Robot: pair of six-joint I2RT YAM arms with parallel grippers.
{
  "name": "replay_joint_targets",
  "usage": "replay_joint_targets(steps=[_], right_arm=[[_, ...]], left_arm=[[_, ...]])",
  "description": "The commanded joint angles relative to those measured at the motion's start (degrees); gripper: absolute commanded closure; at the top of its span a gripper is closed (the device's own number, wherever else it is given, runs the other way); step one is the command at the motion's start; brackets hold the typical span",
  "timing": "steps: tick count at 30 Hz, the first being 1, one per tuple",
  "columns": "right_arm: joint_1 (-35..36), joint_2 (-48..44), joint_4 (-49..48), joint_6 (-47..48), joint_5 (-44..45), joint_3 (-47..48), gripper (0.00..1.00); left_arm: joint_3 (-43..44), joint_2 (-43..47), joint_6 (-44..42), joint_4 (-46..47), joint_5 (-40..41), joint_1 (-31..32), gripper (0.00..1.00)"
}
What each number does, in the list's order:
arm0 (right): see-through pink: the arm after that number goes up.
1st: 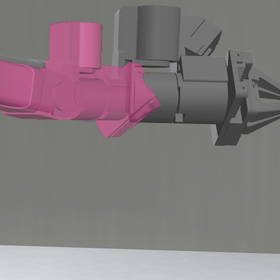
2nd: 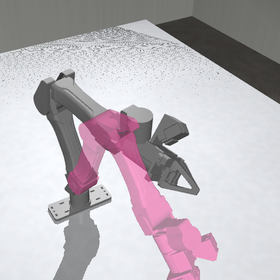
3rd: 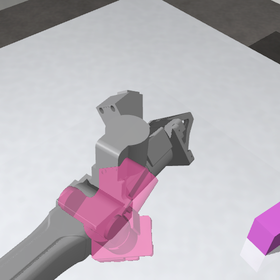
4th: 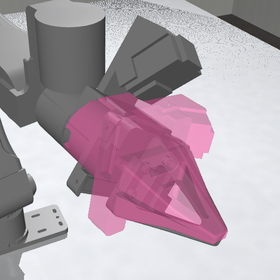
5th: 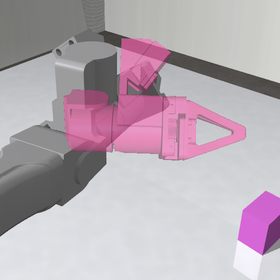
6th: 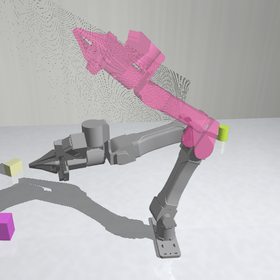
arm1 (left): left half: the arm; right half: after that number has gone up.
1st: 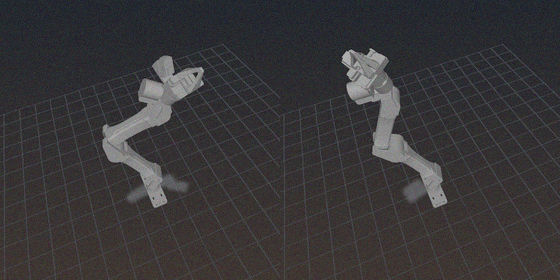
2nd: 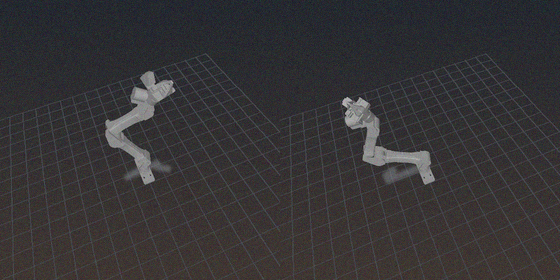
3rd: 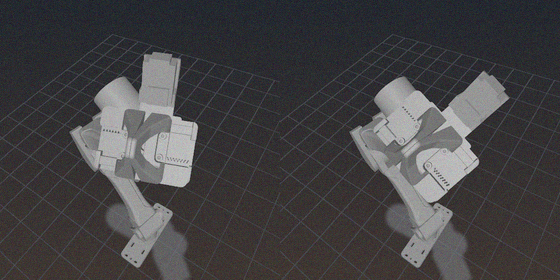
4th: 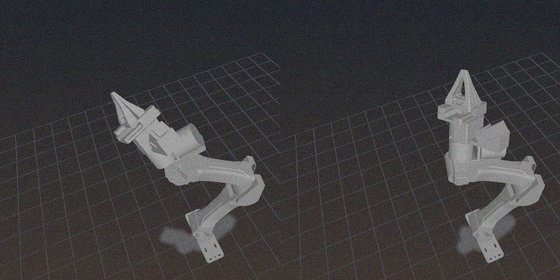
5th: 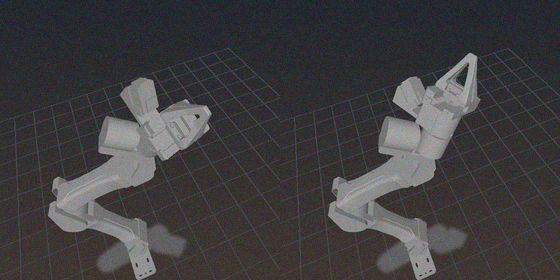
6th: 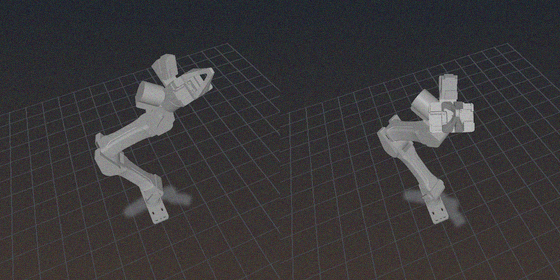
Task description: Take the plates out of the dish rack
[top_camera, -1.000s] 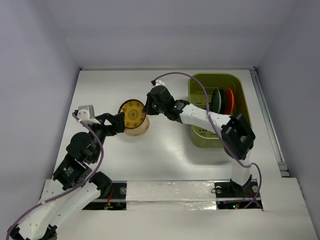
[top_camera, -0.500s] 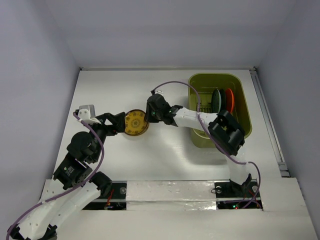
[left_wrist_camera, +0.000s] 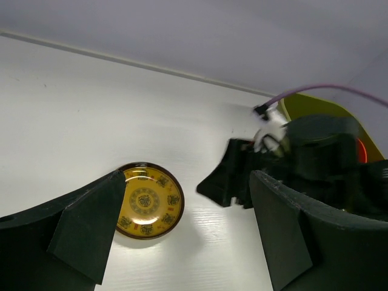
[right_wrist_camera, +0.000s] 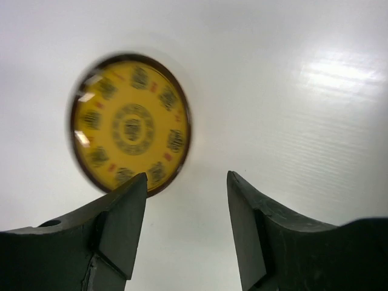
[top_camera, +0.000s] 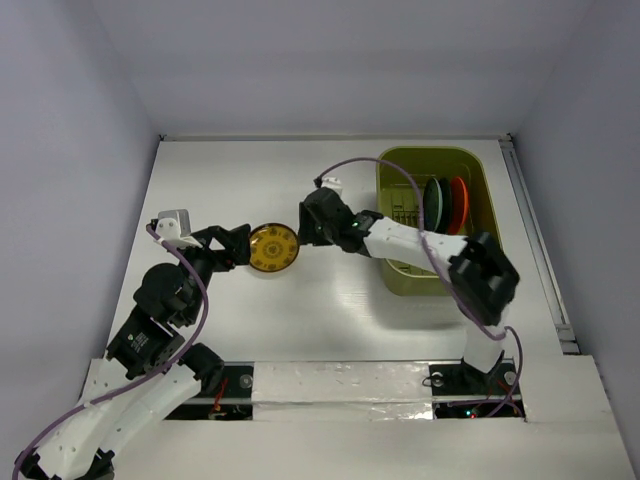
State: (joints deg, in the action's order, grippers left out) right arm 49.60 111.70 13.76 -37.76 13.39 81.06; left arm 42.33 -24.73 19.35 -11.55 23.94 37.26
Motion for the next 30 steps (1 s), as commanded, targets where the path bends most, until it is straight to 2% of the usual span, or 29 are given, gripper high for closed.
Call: replay_joint_targets(steps=[1,2,3,4,5,8,9,10,12,13,16,17,20,24,30], right_arm=[[1.20,-12.27,1.71,3.91,9.01,1.22,0.40],[1.20,-19.08,2.93,6.88,15.03,-0.88,0.82],[1.20,-19.15,2.94,7.87,15.09,-0.90,0.94],[0.67,-22.63,7.12,8.48,20.83,-0.90,1.00],[-1.33,-24.15,9.42,8.93,22.80,-0.81,1.00],[-7.30,-29.67,15.67,11.12,27.82,-2.04,1.00],[-9.16,-30.83,16.90,11.39,28.70,-3.26,1.00],[-12.92,-32.84,18.83,12.09,28.63,-3.97,0.98],[-15.83,-34.79,19.72,12.97,29.23,-5.46,0.93],[-17.25,-35.49,19.90,14.36,29.50,-6.95,0.83],[-21.56,-34.98,21.92,16.57,29.41,-7.14,0.64],[-22.35,-34.28,22.27,17.01,29.24,-6.88,0.63],[-24.99,-30.76,22.45,18.86,28.19,-6.00,0.62],[-26.49,-27.59,21.05,20.53,26.69,-5.12,0.62],[-27.72,-22.76,20.43,22.37,26.25,-2.93,0.66]], left_arm=[[-0.58,0.56,-0.37,2.85,-0.48,-0.34,0.20],[-0.66,0.74,-0.37,2.85,-0.56,-0.34,0.23],[-0.67,0.74,-0.37,2.94,-0.65,-0.34,0.25],[-0.67,0.74,-0.37,2.85,-0.83,-0.34,0.29],[-0.67,0.74,-0.46,2.85,-0.92,-0.34,0.33],[-0.58,0.82,-0.54,3.11,-1.71,-0.34,0.56],[-0.58,0.91,-0.55,3.11,-1.71,-0.34,0.70],[-0.58,1.00,-0.63,3.11,-1.88,-0.34,0.76],[-0.58,1.00,-0.63,3.20,-1.97,-0.34,0.88],[-0.58,0.91,-0.63,3.20,-2.06,-0.34,0.89],[-0.49,0.39,-0.72,3.11,-2.41,-0.34,0.90],[-0.49,0.21,-0.72,3.11,-2.59,-0.34,0.90],[-0.49,0.21,-0.81,3.11,-2.76,-0.34,0.84],[-0.49,0.47,-0.81,3.20,-2.59,-0.34,0.71],[-0.49,0.47,-0.98,3.11,-2.68,-0.34,0.65]])
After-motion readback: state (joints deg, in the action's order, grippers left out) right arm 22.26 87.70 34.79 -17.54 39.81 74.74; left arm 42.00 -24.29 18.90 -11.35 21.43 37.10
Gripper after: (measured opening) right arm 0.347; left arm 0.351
